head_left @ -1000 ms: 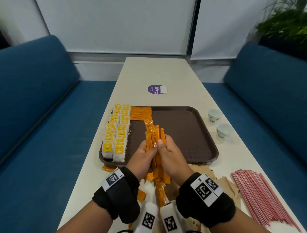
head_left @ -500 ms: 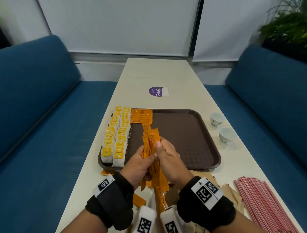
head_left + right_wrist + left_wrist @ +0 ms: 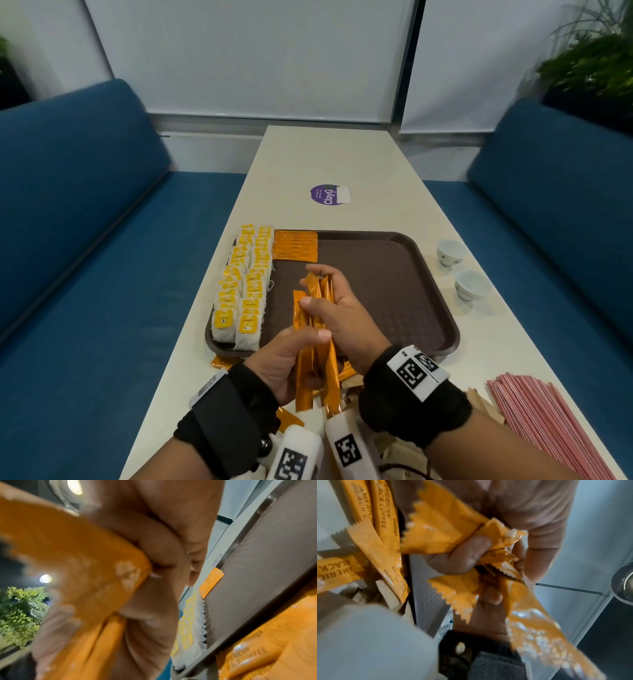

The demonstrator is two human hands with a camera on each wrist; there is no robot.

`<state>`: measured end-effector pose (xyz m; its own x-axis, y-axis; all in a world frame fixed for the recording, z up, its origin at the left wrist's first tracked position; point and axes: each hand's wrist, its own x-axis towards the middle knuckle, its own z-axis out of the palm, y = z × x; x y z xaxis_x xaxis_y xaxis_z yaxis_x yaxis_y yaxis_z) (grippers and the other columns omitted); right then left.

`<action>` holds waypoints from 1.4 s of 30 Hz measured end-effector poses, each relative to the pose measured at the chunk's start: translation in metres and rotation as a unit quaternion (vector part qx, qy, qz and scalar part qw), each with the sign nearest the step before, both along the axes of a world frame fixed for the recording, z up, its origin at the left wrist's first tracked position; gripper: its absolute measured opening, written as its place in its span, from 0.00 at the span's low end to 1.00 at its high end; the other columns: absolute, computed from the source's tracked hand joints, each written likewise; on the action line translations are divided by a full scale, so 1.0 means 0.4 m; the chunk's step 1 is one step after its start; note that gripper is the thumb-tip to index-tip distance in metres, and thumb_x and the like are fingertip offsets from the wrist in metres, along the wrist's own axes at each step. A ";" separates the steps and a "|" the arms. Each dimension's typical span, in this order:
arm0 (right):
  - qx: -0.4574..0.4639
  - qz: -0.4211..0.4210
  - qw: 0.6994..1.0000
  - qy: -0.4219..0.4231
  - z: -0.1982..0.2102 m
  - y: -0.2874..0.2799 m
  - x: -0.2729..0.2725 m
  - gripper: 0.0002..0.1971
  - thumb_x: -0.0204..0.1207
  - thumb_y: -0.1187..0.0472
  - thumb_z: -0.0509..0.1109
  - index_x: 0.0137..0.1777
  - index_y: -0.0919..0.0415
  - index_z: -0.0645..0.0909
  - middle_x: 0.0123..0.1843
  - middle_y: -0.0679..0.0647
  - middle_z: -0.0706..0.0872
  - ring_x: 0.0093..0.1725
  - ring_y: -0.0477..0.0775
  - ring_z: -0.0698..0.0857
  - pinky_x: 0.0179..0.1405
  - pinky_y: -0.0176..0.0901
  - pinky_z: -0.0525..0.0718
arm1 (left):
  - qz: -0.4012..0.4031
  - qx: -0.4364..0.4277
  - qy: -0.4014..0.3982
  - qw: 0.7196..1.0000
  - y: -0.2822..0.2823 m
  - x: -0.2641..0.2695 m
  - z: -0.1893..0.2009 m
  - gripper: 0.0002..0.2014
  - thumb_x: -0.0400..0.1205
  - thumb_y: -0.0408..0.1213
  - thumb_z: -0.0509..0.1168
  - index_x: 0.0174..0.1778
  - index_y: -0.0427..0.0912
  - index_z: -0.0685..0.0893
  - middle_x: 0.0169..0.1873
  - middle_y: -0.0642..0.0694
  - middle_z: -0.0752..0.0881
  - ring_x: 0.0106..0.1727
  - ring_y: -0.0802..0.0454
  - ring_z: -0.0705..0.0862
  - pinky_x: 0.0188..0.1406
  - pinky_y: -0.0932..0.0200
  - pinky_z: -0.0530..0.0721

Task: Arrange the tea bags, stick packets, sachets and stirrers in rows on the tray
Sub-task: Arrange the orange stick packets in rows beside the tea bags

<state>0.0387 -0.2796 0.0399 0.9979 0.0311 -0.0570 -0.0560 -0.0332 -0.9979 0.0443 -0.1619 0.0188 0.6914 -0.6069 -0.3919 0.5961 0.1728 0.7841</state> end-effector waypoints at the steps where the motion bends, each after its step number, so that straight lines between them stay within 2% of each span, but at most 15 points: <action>1: -0.007 -0.005 1.000 -0.002 -0.005 0.004 0.000 0.13 0.81 0.57 0.64 0.61 0.40 0.73 0.62 0.50 0.79 0.56 0.48 0.82 0.58 0.47 0.83 | -0.007 0.006 -0.003 1.000 0.001 0.002 -0.003 0.24 0.59 0.40 0.75 0.49 0.35 0.81 0.27 0.39 0.85 0.27 0.48 0.85 0.29 0.57 0.81; 3: -0.015 -0.019 1.000 -0.013 -0.016 0.008 -0.005 0.09 0.78 0.47 0.62 0.57 0.43 0.74 0.60 0.56 0.81 0.53 0.50 0.81 0.58 0.52 0.82 | -0.016 0.019 0.002 1.000 -0.002 0.002 -0.005 0.23 0.60 0.40 0.74 0.48 0.35 0.81 0.26 0.40 0.84 0.26 0.50 0.84 0.28 0.57 0.82; 7: -0.018 -0.018 0.999 -0.030 -0.030 -0.006 -0.022 0.19 0.81 0.42 0.48 0.58 0.48 0.76 0.59 0.47 0.82 0.50 0.42 0.82 0.51 0.37 0.83 | 0.002 0.019 0.039 0.999 -0.007 -0.002 -0.018 0.11 0.65 0.35 0.75 0.38 0.35 0.83 0.24 0.42 0.84 0.26 0.50 0.84 0.30 0.55 0.84; 10: -0.023 0.020 0.999 -0.026 -0.029 -0.011 -0.038 0.25 0.76 0.39 0.45 0.68 0.42 0.74 0.68 0.40 0.77 0.66 0.39 0.77 0.65 0.38 0.79 | 0.027 0.018 0.043 0.999 -0.019 -0.011 -0.024 0.09 0.63 0.33 0.70 0.38 0.36 0.85 0.25 0.42 0.85 0.29 0.48 0.85 0.33 0.54 0.83; 13: -0.013 0.058 0.998 -0.001 -0.025 -0.001 -0.047 0.31 0.75 0.37 0.47 0.80 0.40 0.58 0.77 0.39 0.66 0.74 0.35 0.64 0.54 0.22 0.75 | 0.050 0.025 0.045 0.997 -0.028 -0.017 -0.031 0.13 0.62 0.37 0.70 0.39 0.35 0.87 0.29 0.38 0.87 0.34 0.44 0.86 0.41 0.49 0.83; 15: -0.020 0.063 0.998 0.010 -0.026 -0.003 -0.051 0.36 0.74 0.33 0.52 0.82 0.39 0.50 0.80 0.40 0.62 0.73 0.34 0.62 0.58 0.23 0.70 | 0.069 0.009 0.060 0.996 -0.025 -0.013 -0.031 0.18 0.63 0.37 0.72 0.46 0.33 0.88 0.38 0.34 0.88 0.42 0.39 0.86 0.50 0.41 0.82; 17: -0.033 0.066 0.997 0.017 -0.033 -0.011 -0.061 0.44 0.69 0.31 0.64 0.81 0.36 0.46 0.81 0.40 0.59 0.74 0.36 0.61 0.66 0.31 0.67 | 0.098 -0.017 0.070 0.993 -0.016 -0.001 -0.030 0.17 0.66 0.38 0.71 0.48 0.34 0.87 0.40 0.34 0.88 0.43 0.39 0.87 0.50 0.41 0.83; 20: -0.082 0.094 0.992 0.025 -0.044 -0.011 -0.093 0.62 0.52 0.30 0.77 0.80 0.32 0.41 0.76 0.34 0.59 0.73 0.34 0.61 0.62 0.26 0.69 | 0.138 -0.061 0.103 0.983 -0.011 0.015 -0.012 0.07 0.70 0.36 0.65 0.32 0.36 0.86 0.25 0.41 0.86 0.27 0.46 0.87 0.36 0.51 0.80; 21: -0.109 0.100 0.989 0.018 -0.048 -0.006 -0.102 0.63 0.52 0.34 0.80 0.80 0.32 0.39 0.77 0.34 0.57 0.74 0.35 0.60 0.67 0.29 0.68 | 0.158 -0.080 0.112 0.978 -0.014 0.017 -0.005 0.09 0.72 0.34 0.64 0.28 0.37 0.87 0.24 0.41 0.85 0.25 0.47 0.86 0.35 0.51 0.79; 24: -0.176 0.101 0.979 -0.016 -0.054 0.004 -0.110 0.65 0.56 0.48 0.85 0.80 0.34 0.37 0.83 0.36 0.48 0.82 0.40 0.52 0.81 0.48 0.59 | 0.160 -0.089 0.096 0.978 -0.023 0.011 0.002 0.09 0.67 0.31 0.66 0.41 0.37 0.86 0.30 0.38 0.87 0.32 0.43 0.88 0.38 0.48 0.81; 27: -0.176 0.089 0.980 -0.025 -0.049 -0.001 -0.100 0.66 0.55 0.54 0.87 0.80 0.36 0.38 0.82 0.36 0.49 0.81 0.37 0.51 0.80 0.39 0.57 | 0.122 -0.091 0.087 0.985 -0.028 -0.001 -0.006 0.15 0.65 0.29 0.64 0.49 0.37 0.84 0.37 0.36 0.87 0.43 0.39 0.86 0.44 0.45 0.82; 32: -0.149 0.078 0.986 -0.018 -0.040 -0.028 -0.097 0.63 0.54 0.58 0.87 0.76 0.29 0.43 0.73 0.33 0.60 0.68 0.22 0.63 0.57 0.17 0.70 | 0.147 -0.137 0.121 0.972 -0.019 -0.006 -0.011 0.08 0.66 0.29 0.62 0.39 0.37 0.82 0.25 0.42 0.83 0.26 0.48 0.85 0.30 0.53 0.87; 35: -0.185 0.053 0.981 -0.007 -0.022 -0.051 -0.105 0.52 0.55 0.61 0.87 0.72 0.34 0.58 0.63 0.40 0.74 0.57 0.34 0.79 0.46 0.22 0.79 | 0.189 -0.179 0.121 0.958 0.000 0.007 -0.012 0.11 0.68 0.29 0.59 0.44 0.38 0.82 0.25 0.43 0.83 0.24 0.47 0.85 0.28 0.51 0.88; 38: -0.180 0.018 0.984 -0.007 -0.020 -0.058 -0.111 0.25 0.64 0.68 0.81 0.53 0.45 0.76 0.43 0.48 0.84 0.43 0.42 0.85 0.38 0.29 0.81 | 0.198 -0.165 0.103 0.961 0.014 0.017 -0.014 0.11 0.73 0.27 0.57 0.45 0.40 0.81 0.25 0.42 0.86 0.27 0.45 0.88 0.27 0.48 0.88; 42: -0.123 -0.030 0.992 0.032 -0.032 -0.047 -0.117 0.10 0.71 0.73 0.73 0.43 0.57 0.81 0.33 0.50 0.86 0.32 0.45 0.85 0.30 0.38 0.85 | 0.203 -0.113 0.081 0.969 0.017 0.026 -0.024 0.12 0.79 0.24 0.54 0.49 0.41 0.81 0.32 0.39 0.90 0.32 0.42 0.90 0.30 0.46 0.89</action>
<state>-0.0081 -0.2983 0.0271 0.9916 -0.0504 -0.1190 -0.1282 -0.2689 -0.9546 0.0546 -0.1552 0.0092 0.8313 -0.3815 -0.4042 0.5558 0.5752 0.6002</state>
